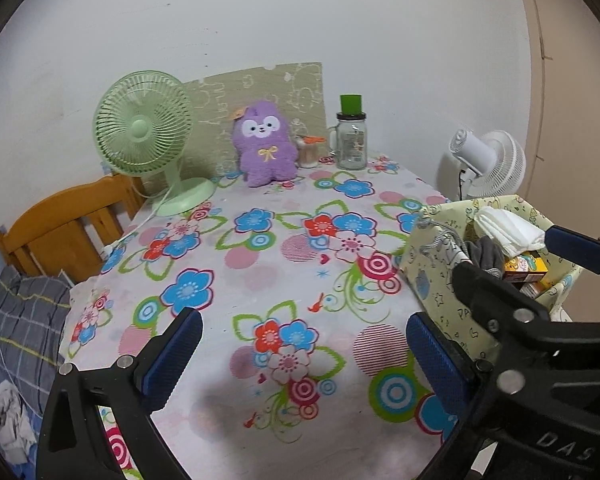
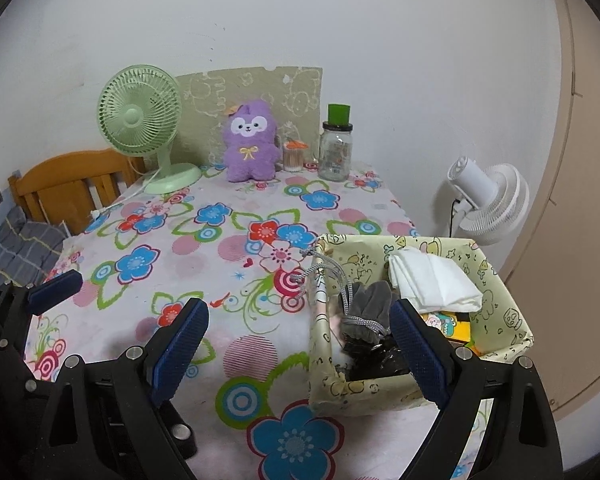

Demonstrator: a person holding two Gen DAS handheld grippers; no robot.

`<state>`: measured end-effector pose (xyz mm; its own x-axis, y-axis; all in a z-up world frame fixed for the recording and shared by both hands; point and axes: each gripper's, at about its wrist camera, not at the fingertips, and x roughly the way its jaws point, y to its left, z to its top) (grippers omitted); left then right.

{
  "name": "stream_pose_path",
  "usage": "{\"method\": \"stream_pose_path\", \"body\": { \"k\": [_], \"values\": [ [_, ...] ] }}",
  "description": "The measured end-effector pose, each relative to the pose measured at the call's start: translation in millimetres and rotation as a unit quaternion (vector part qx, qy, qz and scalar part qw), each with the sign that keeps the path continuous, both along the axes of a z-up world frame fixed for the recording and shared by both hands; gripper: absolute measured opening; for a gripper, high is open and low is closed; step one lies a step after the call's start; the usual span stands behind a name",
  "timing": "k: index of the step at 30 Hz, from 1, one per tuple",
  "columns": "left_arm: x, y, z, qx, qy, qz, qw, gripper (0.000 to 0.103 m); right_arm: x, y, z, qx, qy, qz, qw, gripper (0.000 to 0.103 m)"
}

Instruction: Organize soft objects

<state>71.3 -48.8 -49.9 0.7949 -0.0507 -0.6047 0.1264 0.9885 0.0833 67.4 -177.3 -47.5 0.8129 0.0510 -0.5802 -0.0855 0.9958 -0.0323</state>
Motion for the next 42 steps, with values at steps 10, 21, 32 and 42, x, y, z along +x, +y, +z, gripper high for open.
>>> {"method": "stream_pose_path", "body": {
  "k": [10,21,32,42],
  "values": [
    [-19,23,8,-0.001,-0.022,0.023,0.9995,0.103,-18,3,10,0.012,-0.020,-0.002,1.000,0.094],
    [-41,38,21,0.012,-0.055,0.043,0.9975,0.103,-33,0,20,0.018,-0.042,-0.006,0.999,0.094],
    [-46,48,33,-0.020,-0.067,0.059,0.9958,0.103,-40,-3,28,0.026,-0.059,-0.010,0.998,0.094],
    [-48,57,36,-0.033,-0.068,0.075,0.9943,0.103,-42,-1,31,0.025,-0.066,-0.006,0.997,0.094]
  ]
}}
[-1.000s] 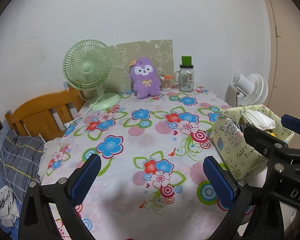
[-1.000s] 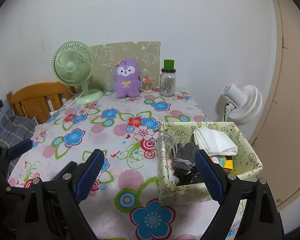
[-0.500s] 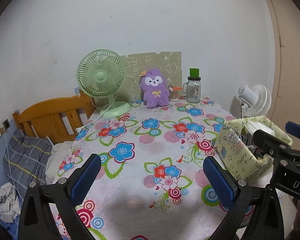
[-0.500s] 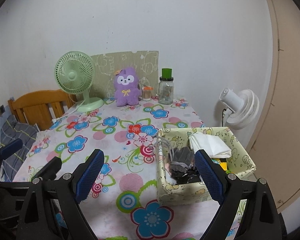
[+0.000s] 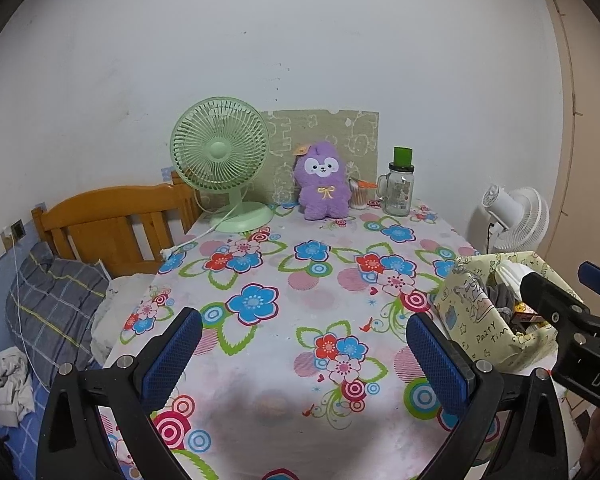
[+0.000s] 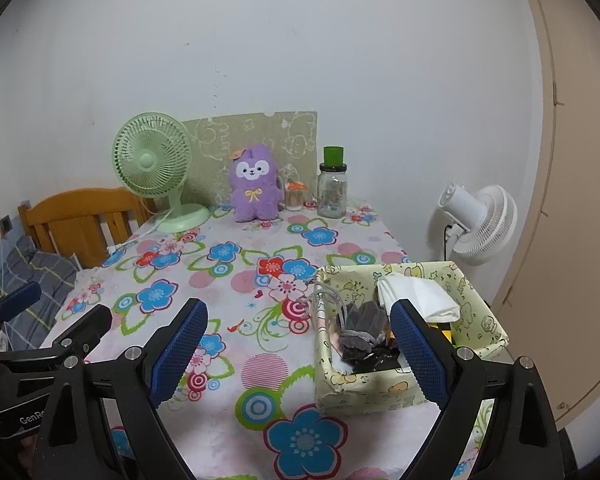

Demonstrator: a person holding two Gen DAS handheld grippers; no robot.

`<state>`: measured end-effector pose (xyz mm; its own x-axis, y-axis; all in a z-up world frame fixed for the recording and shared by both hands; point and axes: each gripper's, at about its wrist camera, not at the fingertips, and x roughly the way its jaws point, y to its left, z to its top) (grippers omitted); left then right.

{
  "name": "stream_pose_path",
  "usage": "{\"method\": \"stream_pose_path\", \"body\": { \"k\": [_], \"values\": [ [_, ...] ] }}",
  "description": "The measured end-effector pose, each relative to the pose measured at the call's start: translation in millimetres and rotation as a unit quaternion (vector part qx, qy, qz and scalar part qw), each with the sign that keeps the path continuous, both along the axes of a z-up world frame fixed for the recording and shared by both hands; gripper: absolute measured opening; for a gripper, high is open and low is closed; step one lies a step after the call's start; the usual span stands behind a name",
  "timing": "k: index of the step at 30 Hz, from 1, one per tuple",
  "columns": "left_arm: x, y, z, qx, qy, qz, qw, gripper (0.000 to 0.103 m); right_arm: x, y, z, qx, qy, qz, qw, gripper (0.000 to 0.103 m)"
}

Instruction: Organize soft objects

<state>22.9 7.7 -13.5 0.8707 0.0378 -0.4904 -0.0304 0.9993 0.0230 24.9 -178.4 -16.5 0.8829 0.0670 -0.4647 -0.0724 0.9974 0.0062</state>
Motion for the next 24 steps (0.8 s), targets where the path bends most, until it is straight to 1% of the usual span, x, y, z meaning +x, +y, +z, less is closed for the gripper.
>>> {"method": "stream_pose_path", "body": {
  "k": [12,16,24],
  "values": [
    [-1.6,-0.6,1.7,-0.009,0.003,0.001,1.0000,0.103,-4.1,2.0,2.4,-0.006,-0.015,0.000,1.000,0.095],
    [-1.9,0.1,2.5,-0.022,0.005,0.001,0.9998,0.103,-3.9,2.0,2.6,-0.005,-0.014,0.001,1.000,0.095],
    [-3.1,-2.2,2.1,-0.016,0.002,0.001,0.9999,0.103,-4.6,0.3,2.0,0.001,-0.013,-0.002,1.000,0.095]
  ]
}}
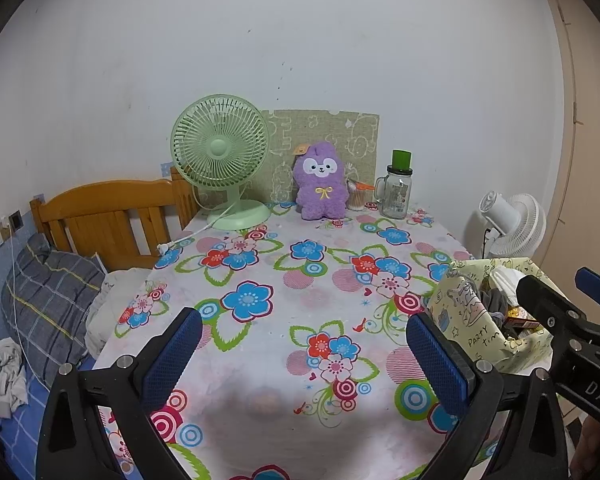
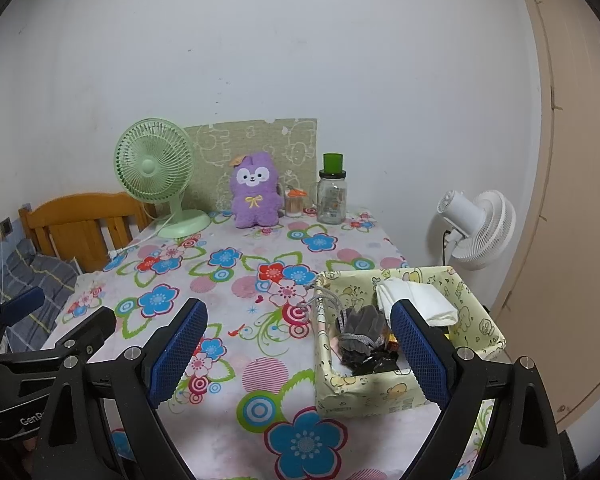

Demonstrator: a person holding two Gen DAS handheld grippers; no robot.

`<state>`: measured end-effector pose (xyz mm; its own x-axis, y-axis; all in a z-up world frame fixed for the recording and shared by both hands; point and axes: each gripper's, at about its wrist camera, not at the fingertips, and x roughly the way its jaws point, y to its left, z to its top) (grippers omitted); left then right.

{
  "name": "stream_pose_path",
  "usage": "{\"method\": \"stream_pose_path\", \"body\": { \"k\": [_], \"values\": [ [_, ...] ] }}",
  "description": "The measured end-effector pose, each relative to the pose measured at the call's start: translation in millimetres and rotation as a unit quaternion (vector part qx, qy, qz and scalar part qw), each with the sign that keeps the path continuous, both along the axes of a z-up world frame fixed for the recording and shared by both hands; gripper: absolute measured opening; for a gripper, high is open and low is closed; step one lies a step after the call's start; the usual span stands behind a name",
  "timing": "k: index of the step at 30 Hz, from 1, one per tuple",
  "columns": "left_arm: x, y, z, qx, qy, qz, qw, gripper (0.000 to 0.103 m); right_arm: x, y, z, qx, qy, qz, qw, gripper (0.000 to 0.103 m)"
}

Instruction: Organize soft objects

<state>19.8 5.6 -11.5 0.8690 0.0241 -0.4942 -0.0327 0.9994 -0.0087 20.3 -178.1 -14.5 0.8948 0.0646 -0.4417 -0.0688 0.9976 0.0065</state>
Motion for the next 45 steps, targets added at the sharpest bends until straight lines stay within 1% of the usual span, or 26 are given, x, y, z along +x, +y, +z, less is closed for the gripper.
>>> {"method": "stream_pose_path", "body": {
  "k": [8,23,45],
  "values": [
    [-0.9,-1.6,-0.5,0.003,-0.001,0.002,1.0000,0.103,-3.2,0.1,1.3,-0.002,-0.007,0.002,1.000,0.095],
    [1.3,-1.4,0.6,-0.003,-0.002,-0.001,1.0000,0.103,-3.0,-0.2,1.8,-0.002,-0.002,-0.001,1.000,0.095],
    [-0.7,-3.8,0.8,0.003,-0.006,-0.007,1.0000,0.103,-0.6,-3.8,0.1,0.004,-0.003,-0.010,1.000,0.095]
  ]
}}
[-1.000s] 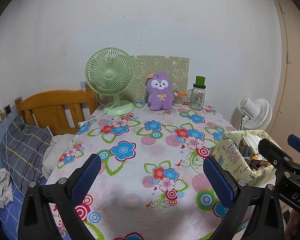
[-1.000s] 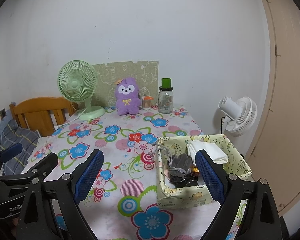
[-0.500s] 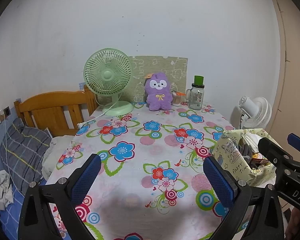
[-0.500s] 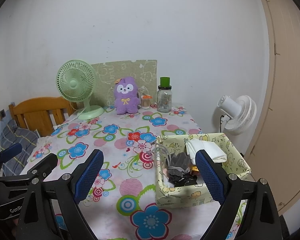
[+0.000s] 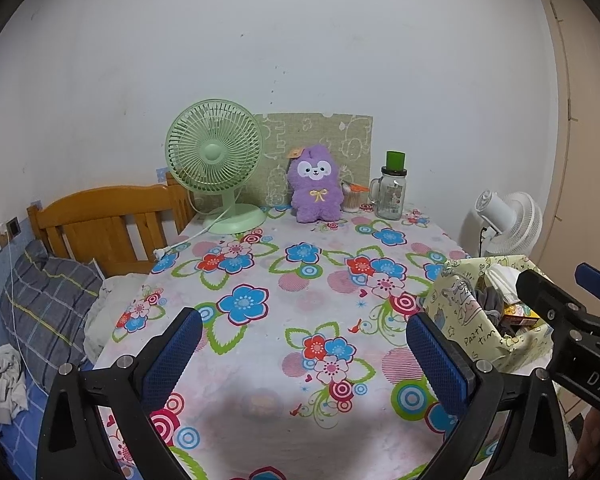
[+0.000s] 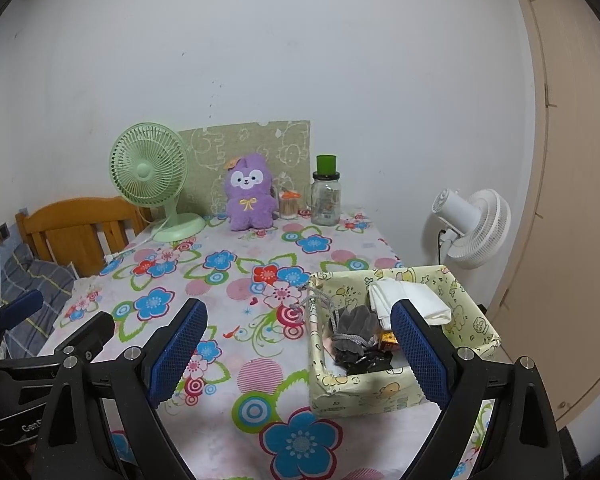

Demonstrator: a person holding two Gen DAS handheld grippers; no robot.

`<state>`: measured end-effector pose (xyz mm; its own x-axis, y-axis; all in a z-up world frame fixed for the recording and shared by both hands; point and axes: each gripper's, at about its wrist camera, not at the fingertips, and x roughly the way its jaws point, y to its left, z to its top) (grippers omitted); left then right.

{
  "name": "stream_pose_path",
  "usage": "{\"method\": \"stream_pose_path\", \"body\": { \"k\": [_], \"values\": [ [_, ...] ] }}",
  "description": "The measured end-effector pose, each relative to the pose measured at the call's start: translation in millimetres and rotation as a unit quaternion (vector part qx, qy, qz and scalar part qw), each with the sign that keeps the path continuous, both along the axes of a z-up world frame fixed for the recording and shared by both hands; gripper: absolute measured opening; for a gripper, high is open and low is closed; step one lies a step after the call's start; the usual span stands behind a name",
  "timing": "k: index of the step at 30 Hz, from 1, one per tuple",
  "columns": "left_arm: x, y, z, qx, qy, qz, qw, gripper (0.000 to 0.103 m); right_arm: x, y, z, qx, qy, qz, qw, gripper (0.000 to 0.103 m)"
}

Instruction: Organize soft objects

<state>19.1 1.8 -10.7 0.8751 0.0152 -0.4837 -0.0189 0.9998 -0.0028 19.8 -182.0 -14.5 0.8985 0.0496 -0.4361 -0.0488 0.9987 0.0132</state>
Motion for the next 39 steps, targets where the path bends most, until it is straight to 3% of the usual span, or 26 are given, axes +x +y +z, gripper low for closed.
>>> {"method": "stream_pose_path", "body": {
  "k": [39],
  "values": [
    [-2.6,-0.1,1.9,-0.001,-0.007,-0.003,1.0000,0.103,-2.0,0.7,2.0,-0.001,-0.002,-0.004,1.000,0.095]
  ]
}}
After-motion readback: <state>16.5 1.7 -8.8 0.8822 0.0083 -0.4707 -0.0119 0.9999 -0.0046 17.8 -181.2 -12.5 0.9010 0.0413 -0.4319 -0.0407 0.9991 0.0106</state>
